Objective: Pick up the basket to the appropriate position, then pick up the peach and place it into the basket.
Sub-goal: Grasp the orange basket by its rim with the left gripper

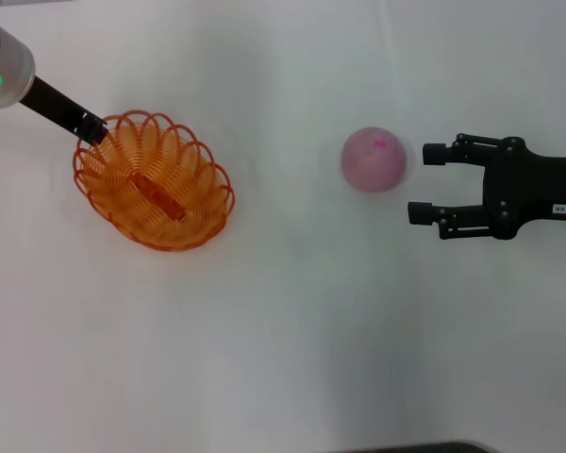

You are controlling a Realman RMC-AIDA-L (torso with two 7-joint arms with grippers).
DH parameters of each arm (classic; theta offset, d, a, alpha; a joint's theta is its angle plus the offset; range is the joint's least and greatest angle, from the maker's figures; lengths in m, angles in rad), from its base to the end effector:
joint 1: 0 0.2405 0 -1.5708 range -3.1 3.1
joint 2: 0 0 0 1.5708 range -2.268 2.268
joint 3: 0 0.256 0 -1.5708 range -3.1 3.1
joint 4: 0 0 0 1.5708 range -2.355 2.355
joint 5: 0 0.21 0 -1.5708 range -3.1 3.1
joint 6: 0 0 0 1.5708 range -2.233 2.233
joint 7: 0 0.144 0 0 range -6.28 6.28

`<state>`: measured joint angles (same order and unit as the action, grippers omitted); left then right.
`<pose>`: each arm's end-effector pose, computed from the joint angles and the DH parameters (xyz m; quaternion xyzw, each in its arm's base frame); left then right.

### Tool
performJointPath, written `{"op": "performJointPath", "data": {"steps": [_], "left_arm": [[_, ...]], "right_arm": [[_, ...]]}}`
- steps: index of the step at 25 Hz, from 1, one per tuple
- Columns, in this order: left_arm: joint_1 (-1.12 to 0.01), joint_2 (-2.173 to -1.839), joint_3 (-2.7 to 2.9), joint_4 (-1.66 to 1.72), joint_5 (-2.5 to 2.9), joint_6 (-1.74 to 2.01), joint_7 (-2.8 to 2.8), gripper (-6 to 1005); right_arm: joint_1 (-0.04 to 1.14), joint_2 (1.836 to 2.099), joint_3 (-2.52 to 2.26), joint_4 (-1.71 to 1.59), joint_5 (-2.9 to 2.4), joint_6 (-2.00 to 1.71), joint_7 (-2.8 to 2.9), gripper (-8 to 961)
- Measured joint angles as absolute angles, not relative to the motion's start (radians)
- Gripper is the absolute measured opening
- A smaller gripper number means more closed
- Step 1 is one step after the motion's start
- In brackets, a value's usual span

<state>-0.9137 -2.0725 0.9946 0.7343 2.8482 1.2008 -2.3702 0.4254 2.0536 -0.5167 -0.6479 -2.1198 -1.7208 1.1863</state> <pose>-0.2207 0.4308 -0.0078 -0.8870 -0.3479 0.1828 0.2424 0.3039 0.2832 0.0199 -0.9426 0.1840 0.2423 0.1379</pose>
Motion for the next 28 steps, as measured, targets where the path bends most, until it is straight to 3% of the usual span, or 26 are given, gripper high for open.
{"op": "performJointPath", "data": {"steps": [12,28], "left_arm": [[-0.920,-2.072,0.978,0.769,2.845,1.256,-2.375,55],[-0.915,-2.099,0.898,0.991,2.833,1.466,-2.379,46]], "right_arm": [[0.432,2.056,-0.503,-0.646,-2.120,-1.706,1.179,897],[0.434,2.055,-0.503,-0.647,-2.120,-1.705,1.175,897]]}}
